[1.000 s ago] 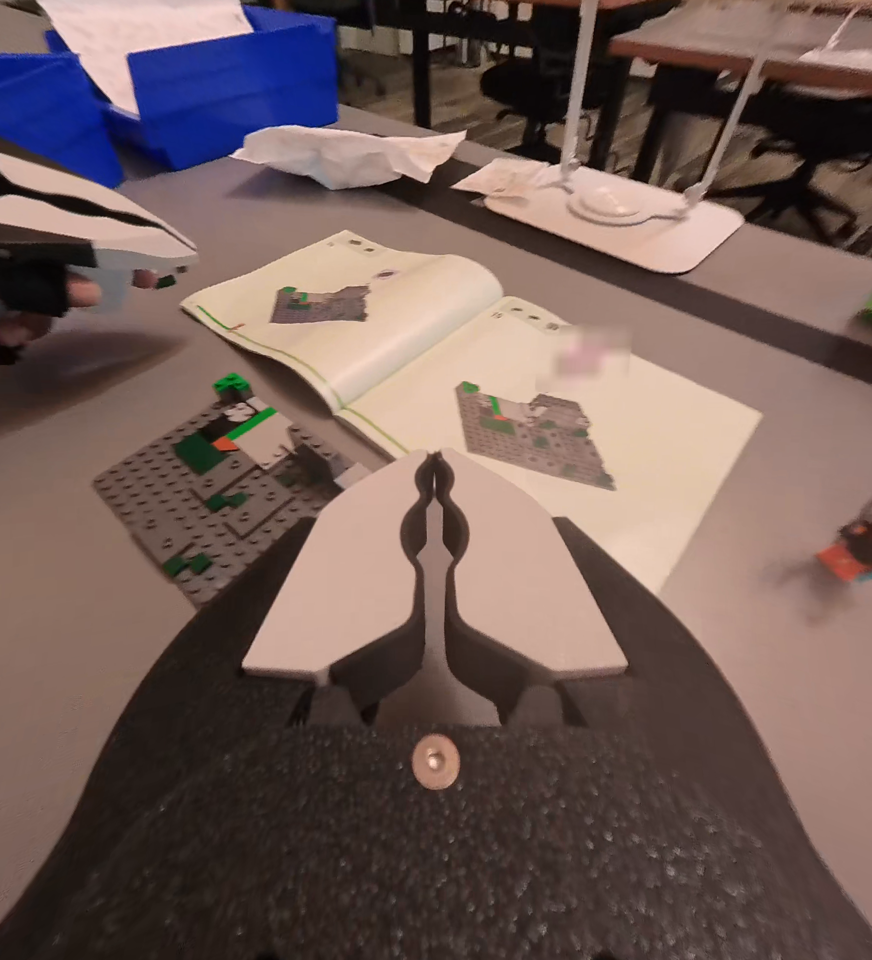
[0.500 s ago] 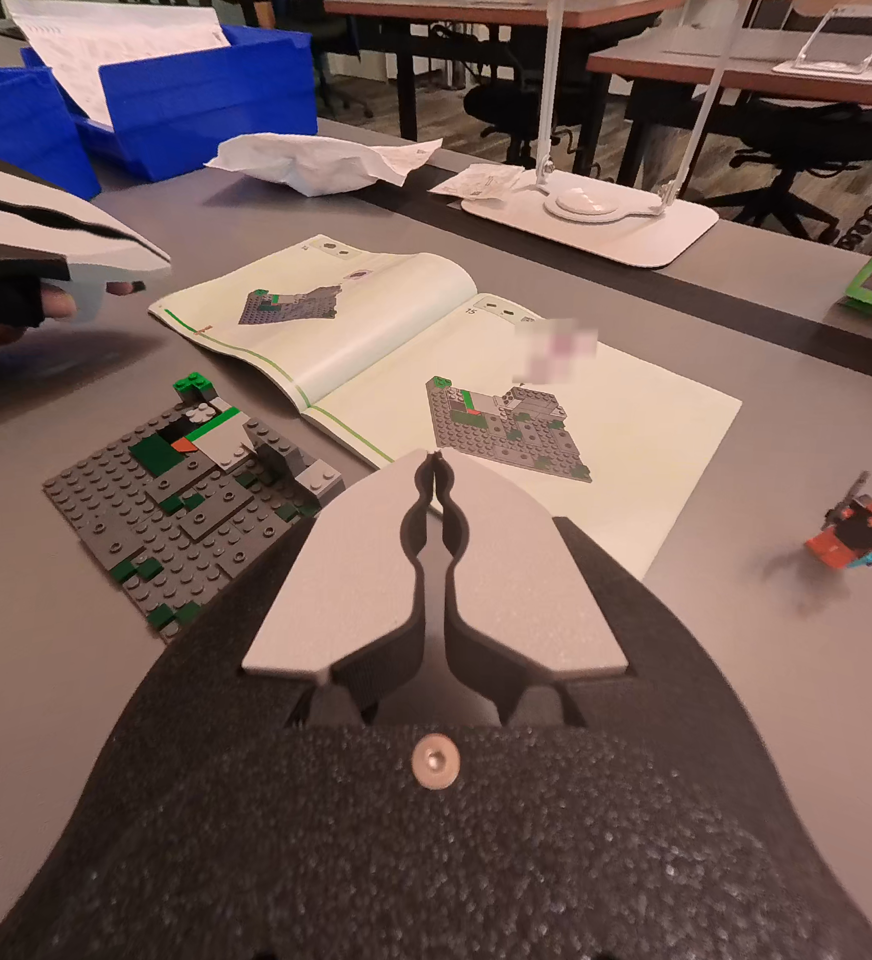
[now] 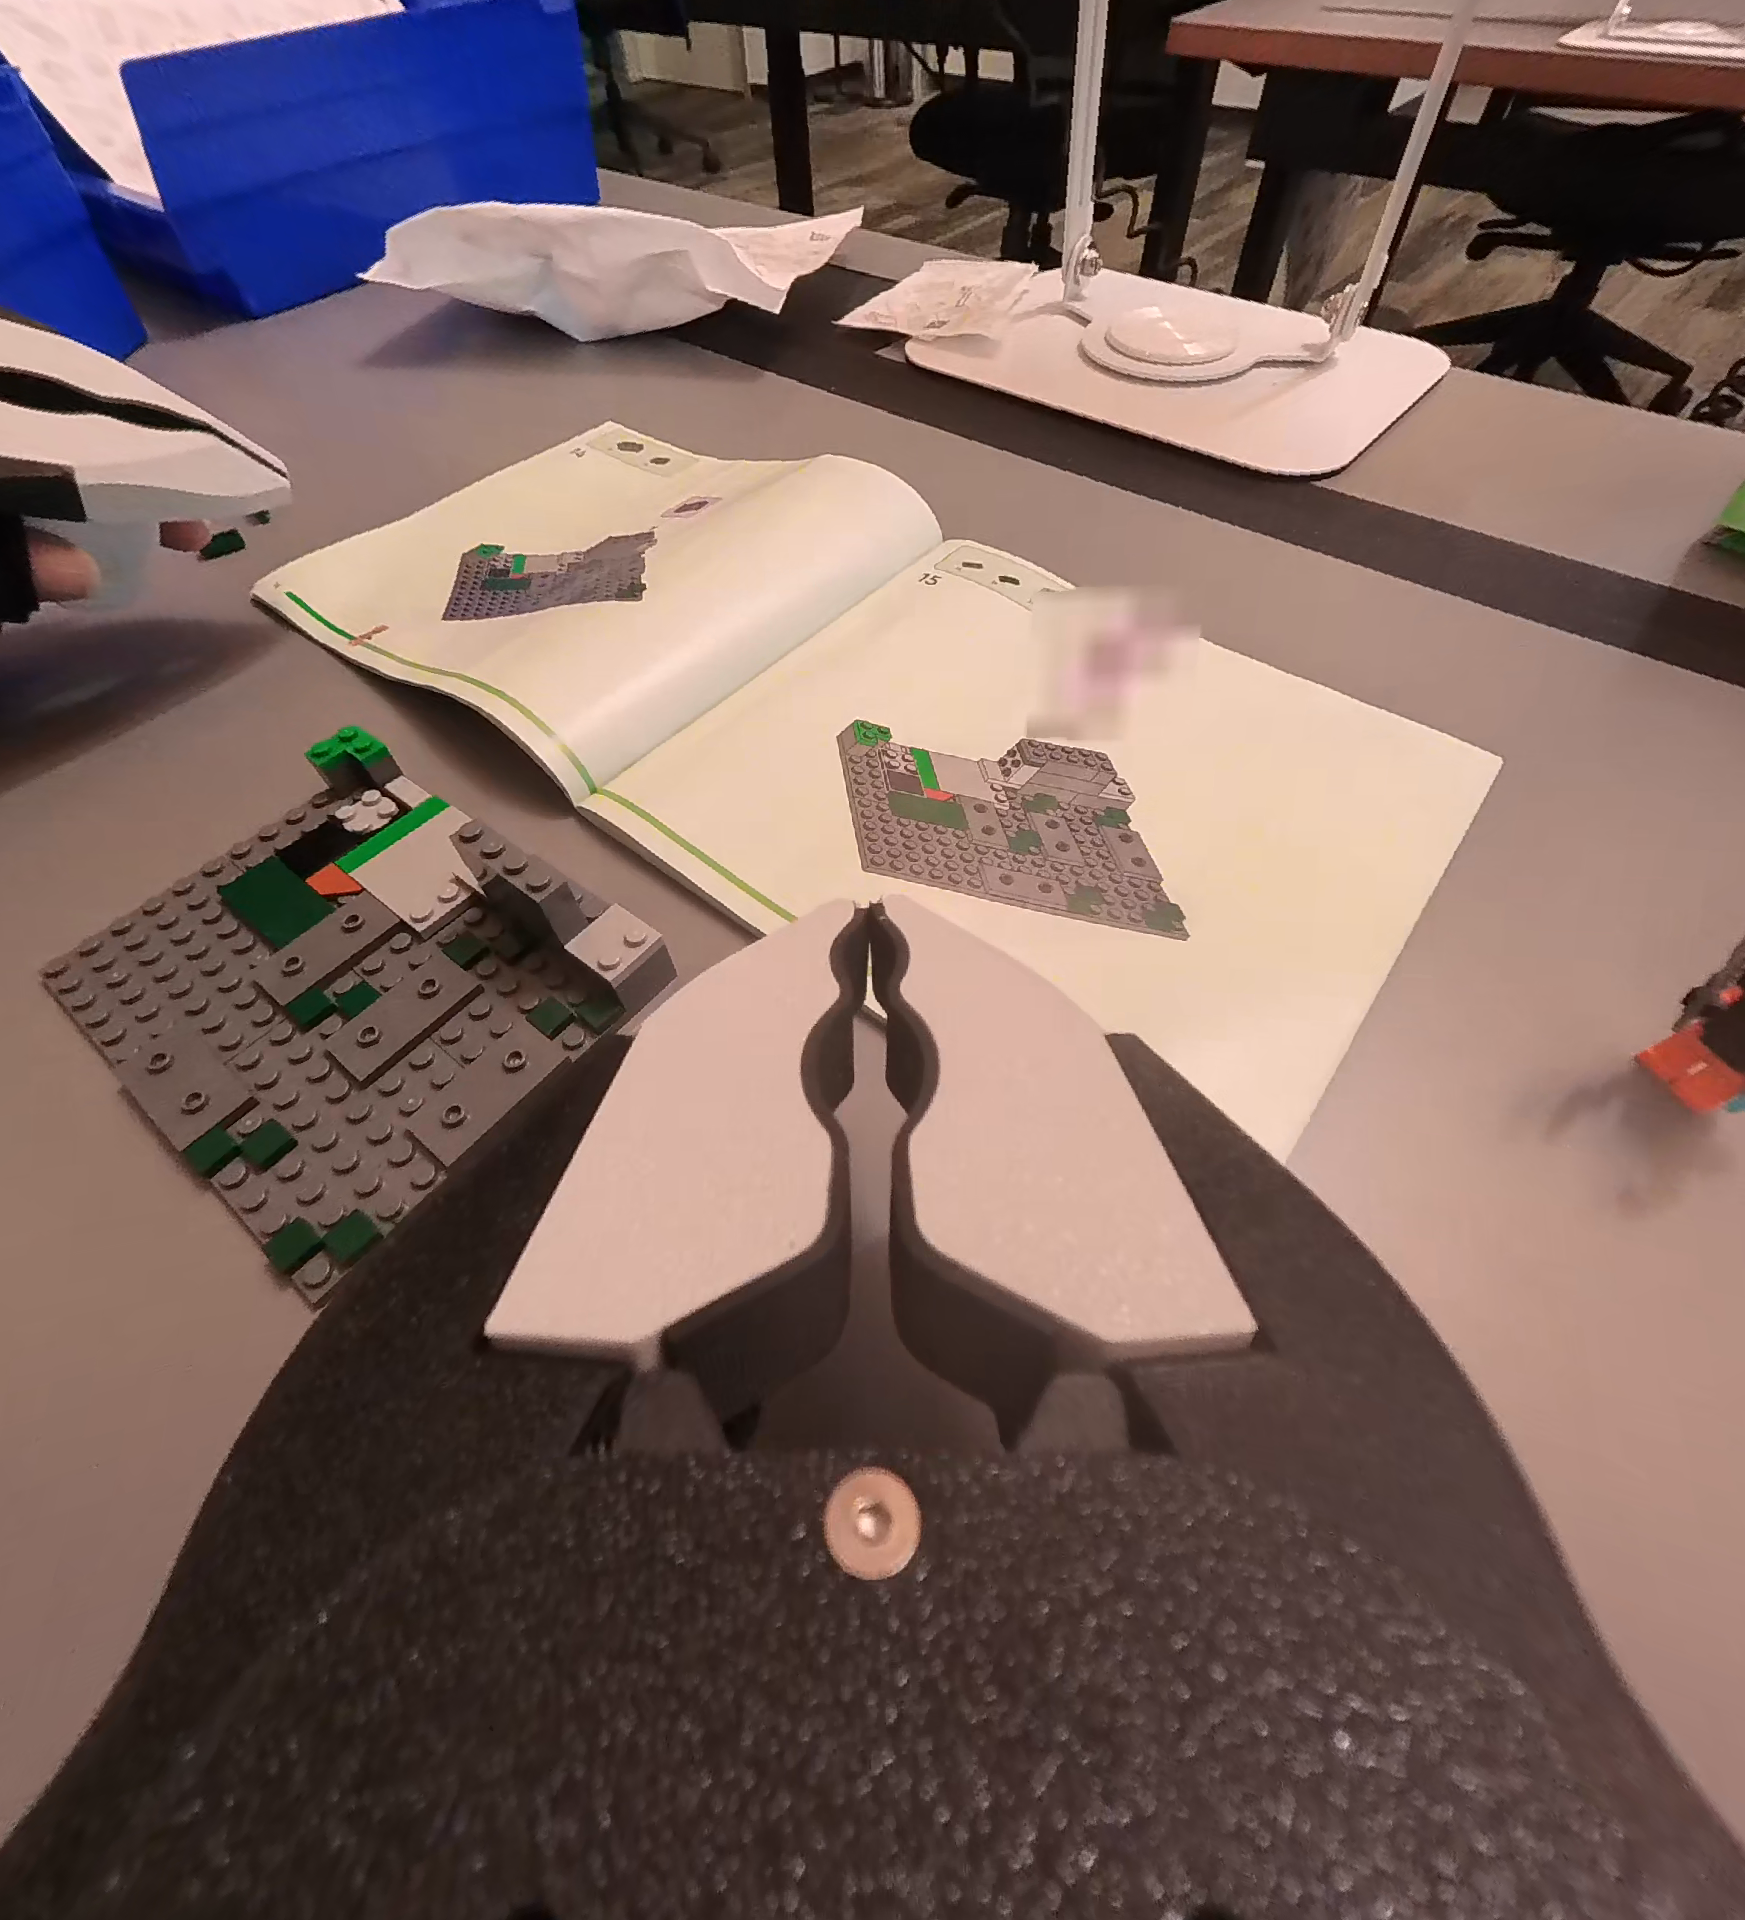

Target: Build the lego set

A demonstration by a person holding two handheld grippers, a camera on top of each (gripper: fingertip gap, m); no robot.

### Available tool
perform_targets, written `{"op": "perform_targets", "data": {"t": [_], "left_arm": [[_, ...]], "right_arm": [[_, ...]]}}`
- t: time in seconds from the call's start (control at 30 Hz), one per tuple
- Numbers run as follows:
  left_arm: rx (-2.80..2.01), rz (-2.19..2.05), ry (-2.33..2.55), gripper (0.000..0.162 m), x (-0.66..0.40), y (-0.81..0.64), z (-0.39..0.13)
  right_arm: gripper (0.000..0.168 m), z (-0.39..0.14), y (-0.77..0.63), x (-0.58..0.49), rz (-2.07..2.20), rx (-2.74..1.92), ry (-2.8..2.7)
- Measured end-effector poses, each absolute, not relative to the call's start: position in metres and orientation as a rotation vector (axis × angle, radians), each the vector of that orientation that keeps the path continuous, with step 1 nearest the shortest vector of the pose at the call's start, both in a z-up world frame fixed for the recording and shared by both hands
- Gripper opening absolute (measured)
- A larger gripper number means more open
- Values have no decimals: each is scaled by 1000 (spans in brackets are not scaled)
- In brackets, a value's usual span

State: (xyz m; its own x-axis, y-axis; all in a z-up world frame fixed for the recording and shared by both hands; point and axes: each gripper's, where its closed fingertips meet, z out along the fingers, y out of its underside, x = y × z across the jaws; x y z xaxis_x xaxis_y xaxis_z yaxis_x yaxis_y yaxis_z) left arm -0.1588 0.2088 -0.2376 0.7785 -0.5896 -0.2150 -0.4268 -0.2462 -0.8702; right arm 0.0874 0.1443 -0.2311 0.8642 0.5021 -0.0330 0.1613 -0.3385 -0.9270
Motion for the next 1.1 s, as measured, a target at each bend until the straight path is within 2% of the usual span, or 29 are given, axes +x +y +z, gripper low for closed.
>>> {"op": "perform_targets", "data": {"t": [0.53, 0.87, 1.1], "left_arm": [[-1909, -200, 727, 0, -160, 213, -236], [-1925, -253, 690, 0, -154, 282, -196], [-2069, -189, 714, 0, -160, 339, -231]], "right_arm": [[0, -232, 144, 88, 405, -1920, -481], [0, -233, 145, 88, 407, -1928, -476], [0, -233, 144, 88, 423, -1933, -475]]}}
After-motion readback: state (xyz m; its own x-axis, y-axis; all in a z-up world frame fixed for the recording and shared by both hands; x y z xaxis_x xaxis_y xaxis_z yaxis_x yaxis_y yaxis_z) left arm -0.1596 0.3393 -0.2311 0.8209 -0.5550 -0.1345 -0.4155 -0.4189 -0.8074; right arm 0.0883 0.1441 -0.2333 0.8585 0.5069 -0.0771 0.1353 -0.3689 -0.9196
